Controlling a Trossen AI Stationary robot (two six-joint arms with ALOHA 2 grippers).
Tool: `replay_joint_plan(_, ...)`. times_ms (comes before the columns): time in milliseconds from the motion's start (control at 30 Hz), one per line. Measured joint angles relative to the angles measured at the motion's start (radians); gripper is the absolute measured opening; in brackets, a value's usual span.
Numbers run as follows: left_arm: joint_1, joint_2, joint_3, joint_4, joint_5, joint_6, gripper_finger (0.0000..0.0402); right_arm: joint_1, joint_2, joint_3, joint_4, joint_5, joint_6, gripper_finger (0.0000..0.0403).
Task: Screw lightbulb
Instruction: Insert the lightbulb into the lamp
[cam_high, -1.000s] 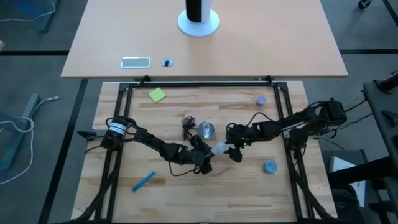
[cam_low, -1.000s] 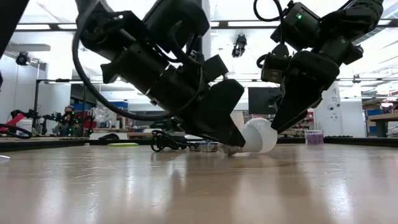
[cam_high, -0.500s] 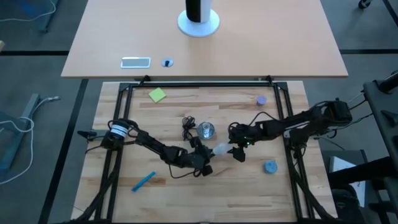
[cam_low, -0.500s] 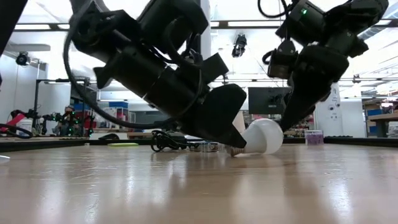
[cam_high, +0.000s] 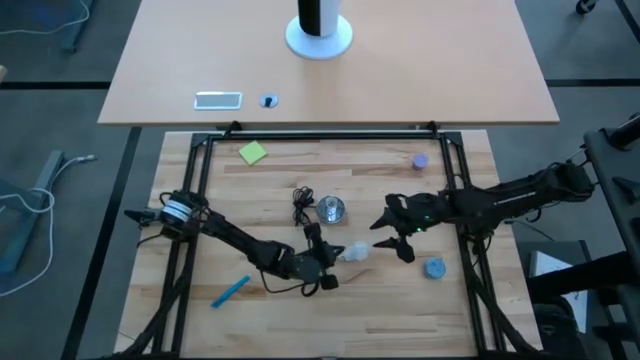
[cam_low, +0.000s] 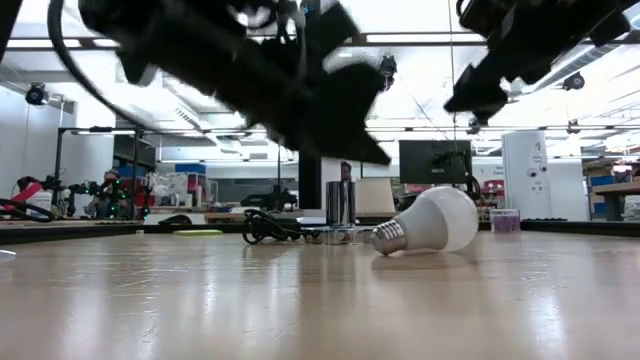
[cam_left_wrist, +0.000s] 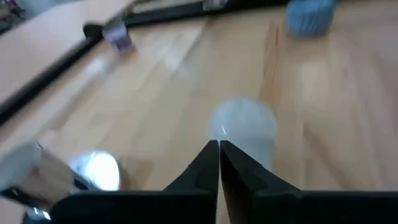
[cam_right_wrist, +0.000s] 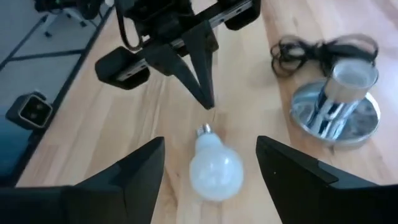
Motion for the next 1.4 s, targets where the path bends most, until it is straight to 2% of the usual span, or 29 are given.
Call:
replay_joint_plan(100,0.000,-0.025,0.001,-0.015,0.022,-0.010,0.0005,0.018,-0.020,0.000,-0.002,0.036,0.002,0.0243)
replay_joint_plan(267,0.000,-0.042,0.009,-0.032,0.244,-0.016,0.0022,0.027,-0.016,-0.002,-0.075,0.036,0.055,0.0234)
replay_joint_plan(333,-0.001,-0.034,0.018,-0.077,0.280,-0.041,0.0038,0.029,-0.005,-0.005,-0.106,0.036,0.058,0.0232)
replay_joint_plan(433,0.002,-0.003,0.026,-0.162,0.286,-0.084,0.0073,0.029,0.024,-0.007,-0.110,0.036,0.072,0.0232)
replay_joint_plan(700,0.034,0.092,0.097,-0.168,0.223,-0.094,0.0180,0.029,0.128,-0.007,-0.102,0.037,0.077,0.0245)
replay_joint_plan(833,0.053,0.124,0.135,-0.211,0.218,-0.106,0.0214,0.029,0.181,-0.007,-0.098,0.037,0.084,0.0248)
replay_joint_plan(967,0.063,0.148,0.165,-0.287,0.217,-0.160,0.0226,0.029,0.225,-0.007,-0.091,0.037,0.085,0.0243)
replay_joint_plan(1233,0.075,0.151,0.178,-0.317,0.232,-0.223,0.0228,0.029,0.286,-0.007,-0.050,0.043,0.091,0.0234)
replay_joint_plan(1400,0.077,0.146,0.176,-0.335,0.232,-0.256,0.0228,0.028,0.344,-0.007,-0.051,0.207,0.127,0.0223)
